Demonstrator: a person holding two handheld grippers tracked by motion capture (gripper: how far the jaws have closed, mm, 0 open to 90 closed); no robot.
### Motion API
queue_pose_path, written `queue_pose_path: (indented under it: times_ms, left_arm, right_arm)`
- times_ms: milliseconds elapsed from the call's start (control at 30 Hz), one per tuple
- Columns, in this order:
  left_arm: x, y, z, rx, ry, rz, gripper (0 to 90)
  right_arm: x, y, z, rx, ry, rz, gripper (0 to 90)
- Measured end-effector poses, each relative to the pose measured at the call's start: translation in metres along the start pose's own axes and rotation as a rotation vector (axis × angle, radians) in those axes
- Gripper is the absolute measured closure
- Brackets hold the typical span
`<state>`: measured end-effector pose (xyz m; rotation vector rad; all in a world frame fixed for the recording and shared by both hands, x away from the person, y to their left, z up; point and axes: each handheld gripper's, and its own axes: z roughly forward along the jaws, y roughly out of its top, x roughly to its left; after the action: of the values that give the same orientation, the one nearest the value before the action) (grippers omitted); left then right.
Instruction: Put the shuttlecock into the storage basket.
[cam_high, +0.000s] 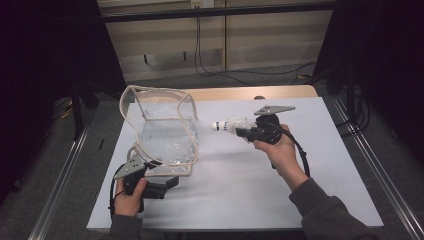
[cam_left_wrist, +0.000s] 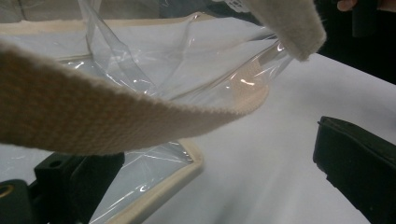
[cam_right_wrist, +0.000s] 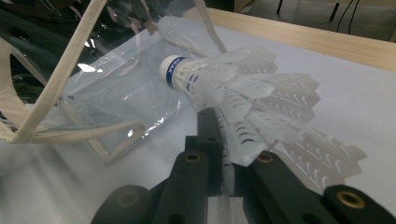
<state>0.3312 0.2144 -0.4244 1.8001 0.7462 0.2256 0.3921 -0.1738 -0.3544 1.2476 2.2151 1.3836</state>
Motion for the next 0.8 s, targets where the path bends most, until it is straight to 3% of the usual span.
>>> queue_pose_path:
  times_ms: [800]
  left_arm:
    - [0.0,0.0,-0.001,-0.004,-0.003,-0.003,2.1]
  right_arm:
    - [0.017,0.044,-0.004,-0.009,-0.001,-0.05,89.1]
